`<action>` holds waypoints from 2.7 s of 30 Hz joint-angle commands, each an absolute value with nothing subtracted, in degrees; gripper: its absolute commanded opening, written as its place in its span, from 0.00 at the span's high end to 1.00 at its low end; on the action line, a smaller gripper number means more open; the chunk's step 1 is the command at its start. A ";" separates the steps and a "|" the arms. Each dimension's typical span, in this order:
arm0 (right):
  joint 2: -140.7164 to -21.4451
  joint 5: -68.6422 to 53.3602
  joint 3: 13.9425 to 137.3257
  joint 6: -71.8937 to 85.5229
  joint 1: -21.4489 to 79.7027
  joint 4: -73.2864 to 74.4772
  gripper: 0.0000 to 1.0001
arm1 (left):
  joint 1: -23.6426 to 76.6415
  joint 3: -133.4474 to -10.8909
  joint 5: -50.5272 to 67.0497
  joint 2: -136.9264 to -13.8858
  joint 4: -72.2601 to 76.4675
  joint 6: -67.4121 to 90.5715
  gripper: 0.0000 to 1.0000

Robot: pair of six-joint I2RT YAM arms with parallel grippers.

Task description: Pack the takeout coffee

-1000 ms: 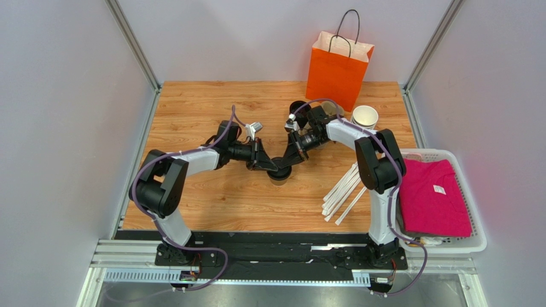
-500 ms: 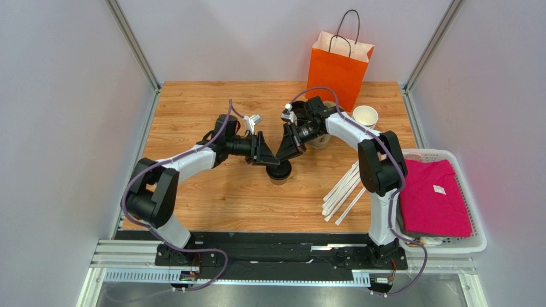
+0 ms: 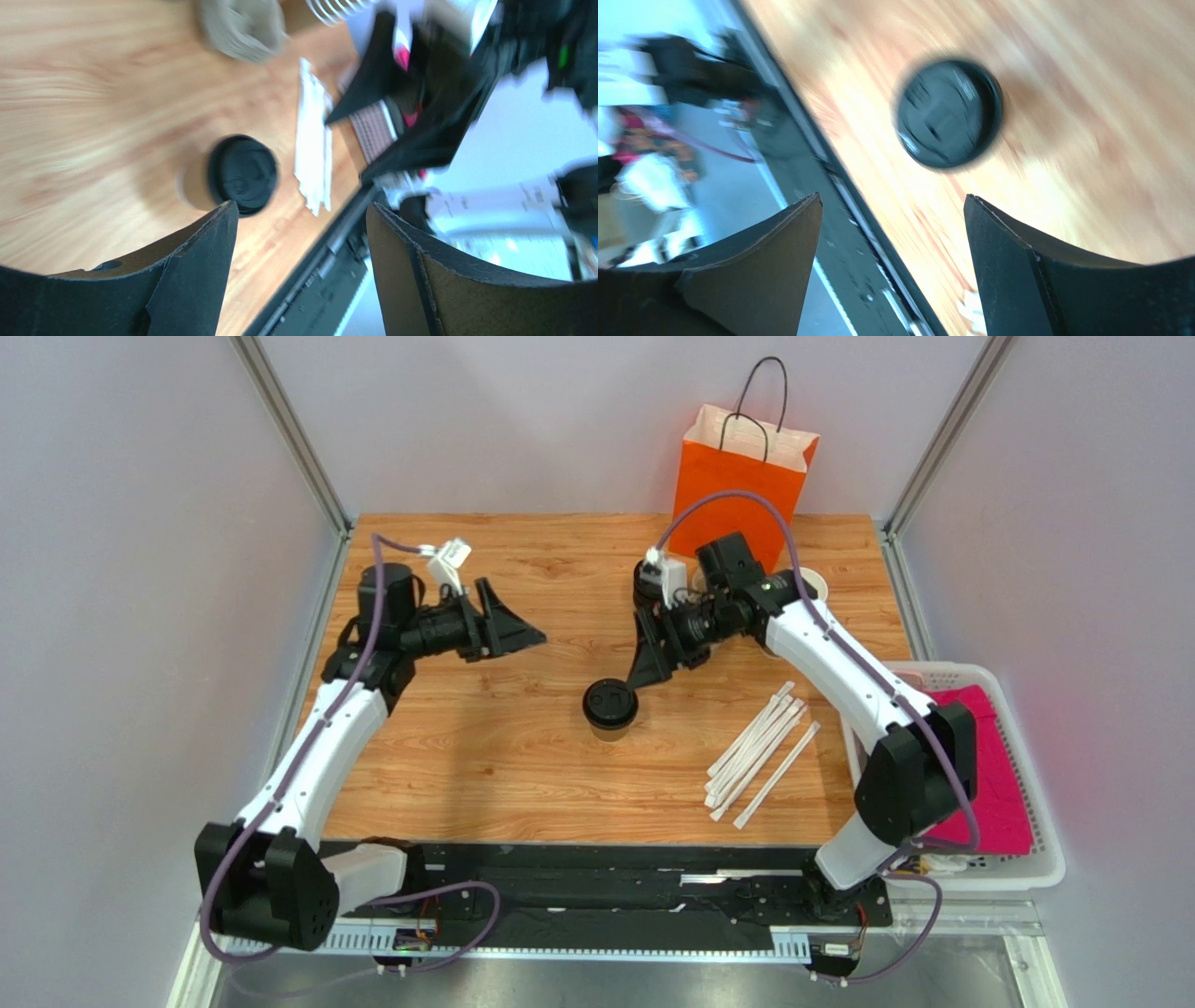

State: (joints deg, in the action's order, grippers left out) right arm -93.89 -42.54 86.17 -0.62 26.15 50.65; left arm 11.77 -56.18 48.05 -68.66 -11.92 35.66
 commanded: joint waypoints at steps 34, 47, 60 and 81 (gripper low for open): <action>-108.89 -5.54 80.31 15.38 39.82 22.68 0.20 | -2.46 -50.54 41.48 -63.54 -9.85 42.01 0.23; -120.50 -13.53 93.16 12.31 35.60 18.46 0.20 | -3.08 -50.45 42.71 -65.13 -9.76 41.40 0.23; -104.60 -27.49 94.03 -6.21 27.61 41.62 0.18 | -3.08 -52.12 49.04 -63.46 -15.38 37.27 0.25; -115.40 -11.86 109.42 -31.37 19.25 70.66 0.65 | -3.08 -53.96 52.47 -65.04 -19.16 32.96 0.32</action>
